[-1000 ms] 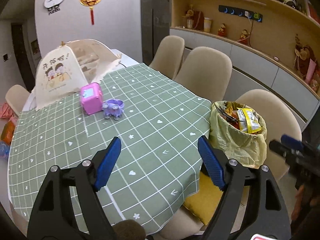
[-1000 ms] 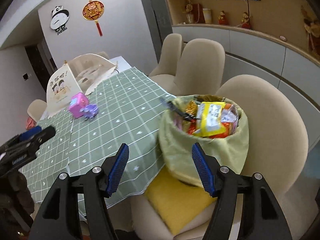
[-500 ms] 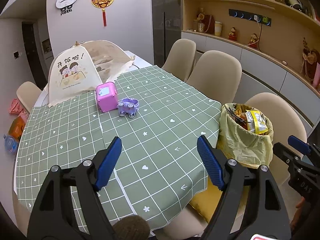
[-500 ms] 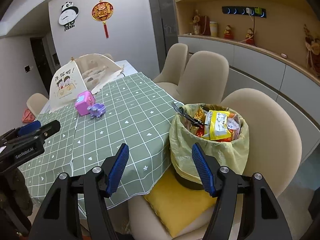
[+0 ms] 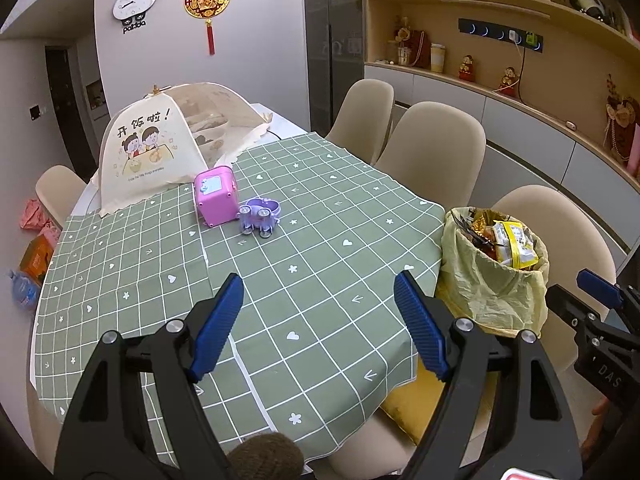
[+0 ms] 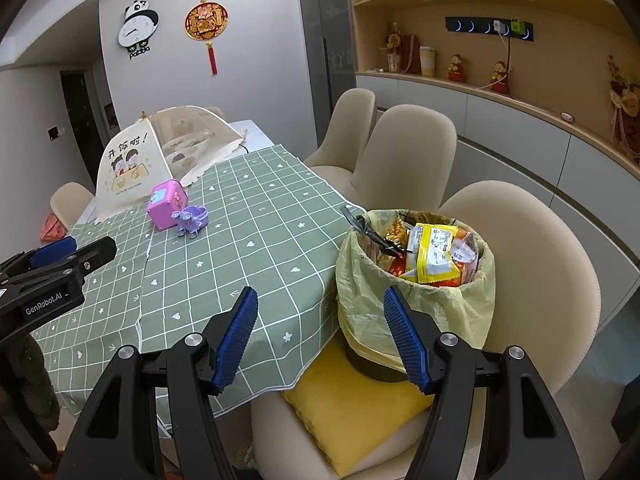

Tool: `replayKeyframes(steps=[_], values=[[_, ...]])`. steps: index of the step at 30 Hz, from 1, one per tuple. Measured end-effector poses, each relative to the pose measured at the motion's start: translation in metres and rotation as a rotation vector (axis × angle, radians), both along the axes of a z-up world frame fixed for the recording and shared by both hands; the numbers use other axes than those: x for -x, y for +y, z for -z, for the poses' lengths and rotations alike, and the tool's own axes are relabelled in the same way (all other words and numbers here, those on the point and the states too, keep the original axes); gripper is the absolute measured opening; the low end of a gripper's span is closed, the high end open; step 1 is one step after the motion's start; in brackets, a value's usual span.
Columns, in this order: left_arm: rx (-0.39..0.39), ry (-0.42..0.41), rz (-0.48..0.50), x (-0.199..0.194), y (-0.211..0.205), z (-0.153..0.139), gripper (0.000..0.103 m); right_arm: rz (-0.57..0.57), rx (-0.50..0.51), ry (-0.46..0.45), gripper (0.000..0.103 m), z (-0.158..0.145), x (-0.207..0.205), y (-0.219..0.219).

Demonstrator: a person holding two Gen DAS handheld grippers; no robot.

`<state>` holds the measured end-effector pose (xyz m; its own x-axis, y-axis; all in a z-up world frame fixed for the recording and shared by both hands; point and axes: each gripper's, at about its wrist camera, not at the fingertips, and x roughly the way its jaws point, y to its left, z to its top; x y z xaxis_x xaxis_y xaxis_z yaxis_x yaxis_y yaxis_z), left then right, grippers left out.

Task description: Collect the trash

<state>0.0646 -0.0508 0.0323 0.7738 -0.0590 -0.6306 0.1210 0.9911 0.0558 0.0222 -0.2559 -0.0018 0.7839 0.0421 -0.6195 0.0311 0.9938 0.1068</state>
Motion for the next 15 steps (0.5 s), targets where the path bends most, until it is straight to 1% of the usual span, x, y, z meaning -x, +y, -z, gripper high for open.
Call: replayKeyframes(steps=[15], values=[[-0.008,0.01,0.023,-0.0048,-0.0026,0.0029,0.074,0.02,-0.018,0.01,0.062,0.0036,-0.0018,-0.0019]])
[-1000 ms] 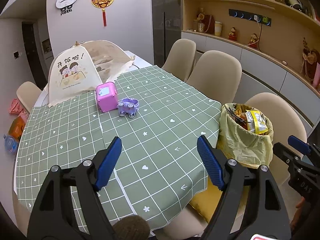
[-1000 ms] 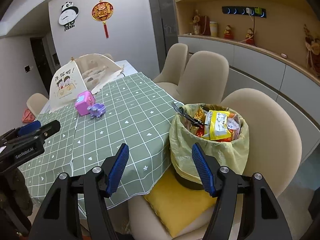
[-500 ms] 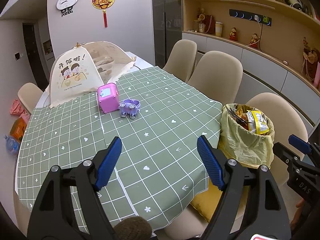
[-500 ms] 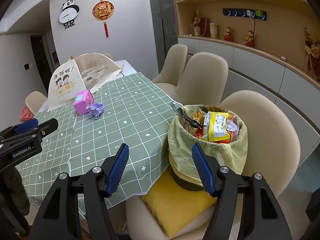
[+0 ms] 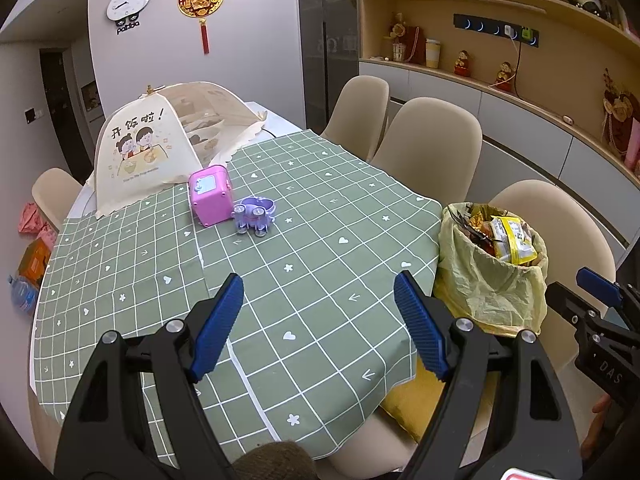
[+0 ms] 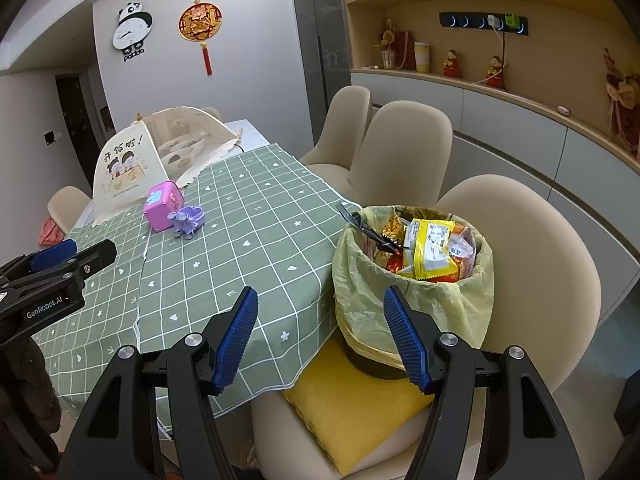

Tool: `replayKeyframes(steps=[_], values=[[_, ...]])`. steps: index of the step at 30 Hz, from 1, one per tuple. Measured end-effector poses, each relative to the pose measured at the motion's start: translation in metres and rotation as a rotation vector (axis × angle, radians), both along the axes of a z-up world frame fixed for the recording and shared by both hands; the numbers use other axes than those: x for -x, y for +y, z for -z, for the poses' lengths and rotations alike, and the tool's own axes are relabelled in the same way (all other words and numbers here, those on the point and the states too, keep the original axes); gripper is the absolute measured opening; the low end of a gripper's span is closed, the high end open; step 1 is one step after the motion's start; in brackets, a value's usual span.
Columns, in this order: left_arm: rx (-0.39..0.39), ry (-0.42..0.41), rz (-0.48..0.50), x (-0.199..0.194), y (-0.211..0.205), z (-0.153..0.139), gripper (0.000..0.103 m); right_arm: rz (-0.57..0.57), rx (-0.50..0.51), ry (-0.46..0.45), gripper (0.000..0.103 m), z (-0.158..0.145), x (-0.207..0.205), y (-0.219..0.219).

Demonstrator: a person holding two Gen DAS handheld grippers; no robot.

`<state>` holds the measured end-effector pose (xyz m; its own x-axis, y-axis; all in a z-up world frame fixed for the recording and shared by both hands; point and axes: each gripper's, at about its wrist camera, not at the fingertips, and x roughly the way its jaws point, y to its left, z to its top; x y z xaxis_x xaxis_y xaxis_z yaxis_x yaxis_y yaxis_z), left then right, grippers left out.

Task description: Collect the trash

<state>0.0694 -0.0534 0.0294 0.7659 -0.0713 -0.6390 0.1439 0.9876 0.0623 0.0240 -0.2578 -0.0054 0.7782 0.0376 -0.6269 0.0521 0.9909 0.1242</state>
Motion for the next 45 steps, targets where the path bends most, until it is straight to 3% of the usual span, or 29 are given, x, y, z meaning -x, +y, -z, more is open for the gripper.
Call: replayKeyframes(steps=[45], values=[[0.004,0.001,0.033,0.002,-0.003,0.0,0.074,0.035,-0.005,0.003,0.062,0.0,0.011,0.003]])
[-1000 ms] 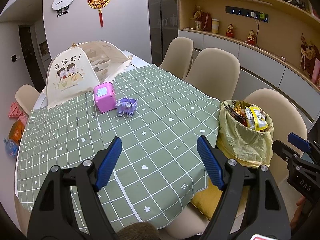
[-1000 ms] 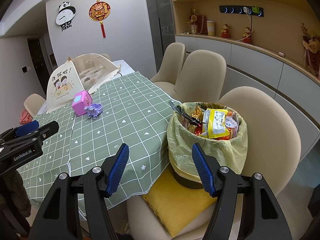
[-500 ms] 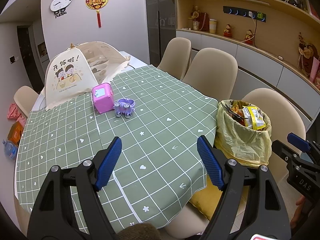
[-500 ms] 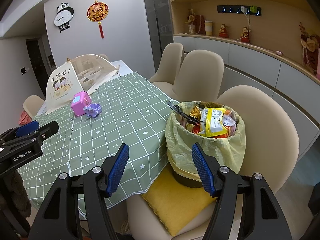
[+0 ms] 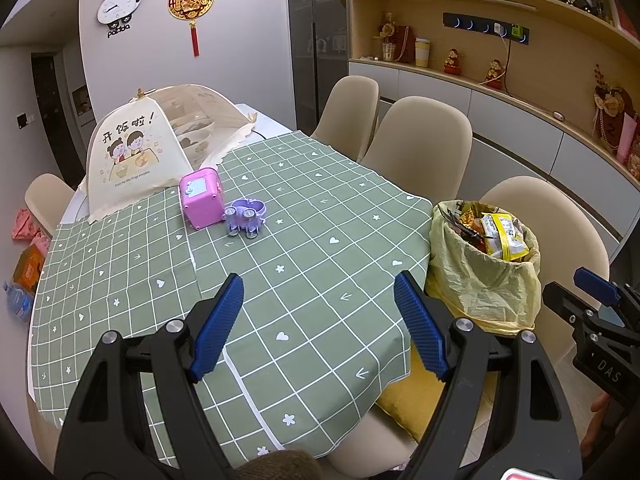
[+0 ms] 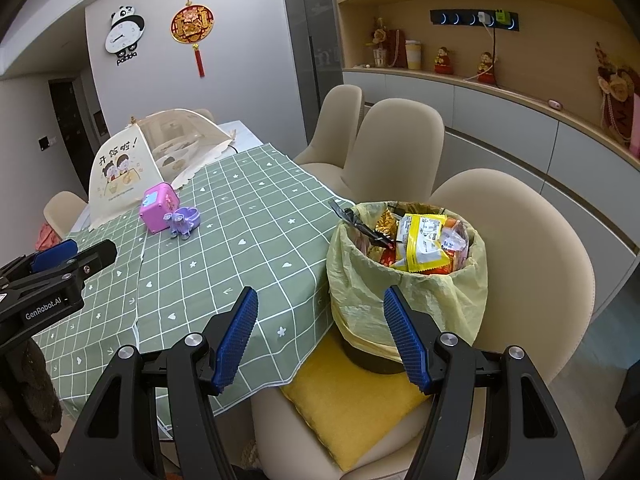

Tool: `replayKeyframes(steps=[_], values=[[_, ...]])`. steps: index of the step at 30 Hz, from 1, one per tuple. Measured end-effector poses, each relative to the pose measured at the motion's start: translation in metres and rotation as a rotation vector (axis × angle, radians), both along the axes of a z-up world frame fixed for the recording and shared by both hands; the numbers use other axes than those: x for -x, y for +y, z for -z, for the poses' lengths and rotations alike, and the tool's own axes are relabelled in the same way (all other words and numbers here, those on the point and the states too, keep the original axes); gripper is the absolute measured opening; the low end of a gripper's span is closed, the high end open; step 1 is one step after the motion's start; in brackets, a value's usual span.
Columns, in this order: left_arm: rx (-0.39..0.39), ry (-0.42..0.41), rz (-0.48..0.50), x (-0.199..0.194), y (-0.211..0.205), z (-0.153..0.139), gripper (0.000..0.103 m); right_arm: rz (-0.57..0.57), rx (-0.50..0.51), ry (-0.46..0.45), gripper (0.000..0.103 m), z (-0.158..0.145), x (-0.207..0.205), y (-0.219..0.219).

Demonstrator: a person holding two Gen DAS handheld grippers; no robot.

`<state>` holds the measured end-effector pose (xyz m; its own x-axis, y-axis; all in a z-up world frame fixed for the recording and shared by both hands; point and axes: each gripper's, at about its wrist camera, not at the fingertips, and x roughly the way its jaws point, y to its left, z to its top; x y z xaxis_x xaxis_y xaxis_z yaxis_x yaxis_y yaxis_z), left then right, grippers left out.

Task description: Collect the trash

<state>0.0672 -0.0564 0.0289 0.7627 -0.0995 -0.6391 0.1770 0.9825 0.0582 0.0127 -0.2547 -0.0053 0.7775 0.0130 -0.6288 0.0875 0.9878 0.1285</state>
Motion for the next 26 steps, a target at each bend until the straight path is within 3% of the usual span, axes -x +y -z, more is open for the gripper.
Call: replayKeyframes(steps=[16,20,26], values=[[-0.014,-0.008,-0.002,-0.008,0.003,0.0,0.074,-0.009,0.002,0.011,0.062,0.002,-0.008,0.002],[-0.011,0.013,0.006,-0.013,0.003,0.004,0.074,-0.003,-0.001,0.025,0.062,0.005,-0.015,0.002],[-0.027,0.098,-0.073,-0.042,0.03,0.024,0.074,-0.025,0.014,0.074,0.062,0.019,-0.047,0.015]])
